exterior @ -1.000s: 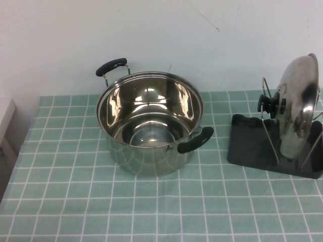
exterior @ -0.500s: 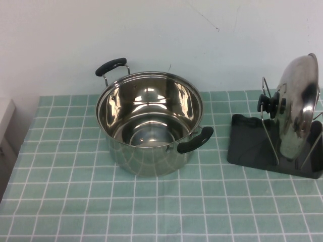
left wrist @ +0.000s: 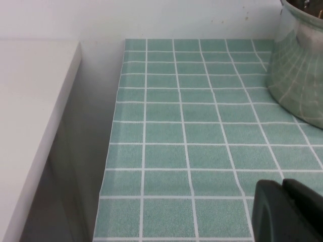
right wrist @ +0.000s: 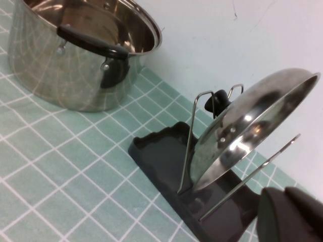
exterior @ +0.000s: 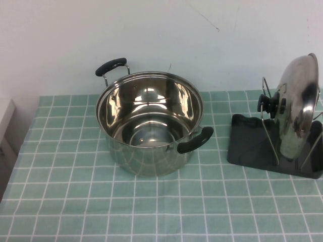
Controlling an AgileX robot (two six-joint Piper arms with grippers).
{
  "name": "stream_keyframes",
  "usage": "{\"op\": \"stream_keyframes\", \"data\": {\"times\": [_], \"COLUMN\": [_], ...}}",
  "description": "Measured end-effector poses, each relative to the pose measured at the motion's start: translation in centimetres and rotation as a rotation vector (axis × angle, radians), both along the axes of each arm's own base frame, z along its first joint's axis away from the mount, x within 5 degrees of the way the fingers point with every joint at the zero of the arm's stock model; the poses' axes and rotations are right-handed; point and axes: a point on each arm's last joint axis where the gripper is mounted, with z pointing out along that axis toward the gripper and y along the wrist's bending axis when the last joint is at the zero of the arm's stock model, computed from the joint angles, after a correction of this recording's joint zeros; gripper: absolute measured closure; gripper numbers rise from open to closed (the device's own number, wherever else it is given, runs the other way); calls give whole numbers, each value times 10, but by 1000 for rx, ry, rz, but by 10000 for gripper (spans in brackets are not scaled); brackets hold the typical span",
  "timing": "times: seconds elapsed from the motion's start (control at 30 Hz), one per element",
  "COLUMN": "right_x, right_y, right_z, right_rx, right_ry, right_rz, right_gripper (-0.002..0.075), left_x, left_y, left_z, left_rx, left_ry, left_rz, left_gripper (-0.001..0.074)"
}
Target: Put pot lid on rack
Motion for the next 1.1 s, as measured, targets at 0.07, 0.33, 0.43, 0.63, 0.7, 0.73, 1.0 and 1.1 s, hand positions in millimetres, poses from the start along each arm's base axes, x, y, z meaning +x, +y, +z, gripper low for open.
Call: {"op": "stream_keyframes", "data": {"times": [0.07, 0.33, 0.43, 0.63, 0.7, 0.73, 1.0, 1.1], "right_x": [0, 0, 0, 0, 1, 1, -3, -3], "right_y": [0, 0, 0, 0, -4, -6, -24, -26], "right_z": [0, 0, 0, -4, -8, -11, -66, -91], "right_rx": [0, 0, 0, 33, 60, 74, 195, 223], "right_ry": [0, 0, -2, -39, -26, -13, 3, 43], "right_rz": [0, 0, 4, 0, -50, -76, -313, -367], "right_gripper": [727, 727, 727, 727, 727, 727, 727, 727], "left_x": [0, 0, 0, 0, 0, 0, 0, 0], "left_y": [0, 0, 0, 0, 0, 0, 0, 0], "left_z": [0, 0, 0, 0, 0, 0, 0, 0], "left_rx": [0, 0, 0, 0, 0, 0, 0, 0], "left_ry": [0, 2, 2, 2, 2, 2, 2, 2], "left_rz": [0, 0, 0, 0, 0, 0, 0, 0], "left_gripper": [737, 737, 737, 737, 737, 737, 737, 737]}}
